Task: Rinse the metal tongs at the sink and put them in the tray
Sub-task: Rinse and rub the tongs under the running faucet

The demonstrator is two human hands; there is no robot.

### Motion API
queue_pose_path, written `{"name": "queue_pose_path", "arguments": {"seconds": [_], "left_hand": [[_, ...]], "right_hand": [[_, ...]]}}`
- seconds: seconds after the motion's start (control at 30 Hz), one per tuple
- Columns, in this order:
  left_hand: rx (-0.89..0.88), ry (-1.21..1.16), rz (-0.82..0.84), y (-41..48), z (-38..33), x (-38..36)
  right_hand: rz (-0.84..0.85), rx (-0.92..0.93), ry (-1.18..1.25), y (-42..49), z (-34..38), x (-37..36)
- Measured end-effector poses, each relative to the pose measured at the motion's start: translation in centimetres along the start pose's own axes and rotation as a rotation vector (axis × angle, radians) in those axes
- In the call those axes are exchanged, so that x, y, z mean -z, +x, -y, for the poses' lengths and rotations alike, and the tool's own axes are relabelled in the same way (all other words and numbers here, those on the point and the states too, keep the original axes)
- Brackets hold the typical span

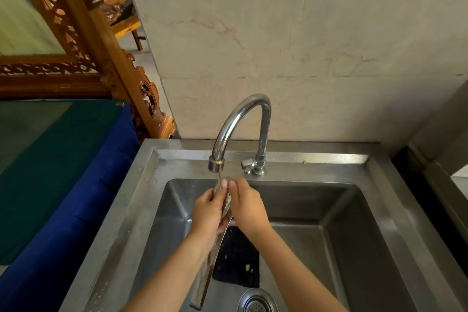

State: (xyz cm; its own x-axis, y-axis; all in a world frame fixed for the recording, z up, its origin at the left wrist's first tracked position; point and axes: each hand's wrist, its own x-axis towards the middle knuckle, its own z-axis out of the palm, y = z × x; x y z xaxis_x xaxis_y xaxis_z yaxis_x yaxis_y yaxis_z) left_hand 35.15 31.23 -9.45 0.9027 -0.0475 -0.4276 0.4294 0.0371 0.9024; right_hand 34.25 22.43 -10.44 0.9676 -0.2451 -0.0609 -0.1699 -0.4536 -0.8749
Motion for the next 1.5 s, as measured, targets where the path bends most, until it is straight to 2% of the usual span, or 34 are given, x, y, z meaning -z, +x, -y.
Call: {"name": "queue_pose_path", "arguments": {"seconds": [0.1, 0.2, 0.33, 0.6, 0.7, 0.8, 1.0, 1.07, 1.17, 1.23, 1.4, 1.5], "left_hand": [[0.011, 0.012, -0.046, 0.3, 0.1, -0.3], [-0.029, 0.011, -0.054, 0.2, 0.1, -0.4], [-0.050, 0.038, -0.001, 0.3, 0.1, 0.2], [-0.107, 0.260, -0.132, 1.0, 0.6, 1.5], [-0.205, 0.356, -0.164, 1.2, 0.9, 1.4], [-0.227, 0.395, -0.180, 1.2, 1.0, 1.5], [-0.325, 0.569, -0.081, 0.6, 1.6, 1.4], [-0.291, 0.559, -0.057, 0.9, 1.4, 1.3], [-0.227, 0.526, -0.070, 1.4, 1.0, 0.9], [-0.209, 0.476, -0.087, 1.6, 0.8, 0.6], [-0.305, 0.546, -0.009, 1.0, 1.6, 0.1], [-0.365, 0.506, -0.037, 1.1, 1.6, 0.4]], "right_hand": [[0.053, 0.031, 0.175, 0.3, -0.2, -0.1], [0.081, 0.065, 0.209, 0.4, -0.3, -0.3], [-0.066, 0.083, 0.169, 0.3, 0.0, -1.0], [-0.164, -0.096, 0.081, 0.3, 1.2, -2.4], [-0.070, -0.075, 0.160, 0.2, 1.0, -2.9], [-0.017, -0.023, 0.262, 0.0, 0.8, -3.0], [-0.201, -0.195, 0.005, 1.1, 0.3, -2.2], [-0.195, -0.180, 0.075, 0.9, 0.0, -2.3], [-0.082, -0.079, 0.286, 0.0, -0.5, -2.3], [-0.046, -0.019, 0.316, -0.3, -0.7, -2.2], [-0.246, -0.129, 0.128, 0.5, -1.0, -1.1], [-0.238, -0.135, 0.085, 0.6, -0.7, -1.1]]}}
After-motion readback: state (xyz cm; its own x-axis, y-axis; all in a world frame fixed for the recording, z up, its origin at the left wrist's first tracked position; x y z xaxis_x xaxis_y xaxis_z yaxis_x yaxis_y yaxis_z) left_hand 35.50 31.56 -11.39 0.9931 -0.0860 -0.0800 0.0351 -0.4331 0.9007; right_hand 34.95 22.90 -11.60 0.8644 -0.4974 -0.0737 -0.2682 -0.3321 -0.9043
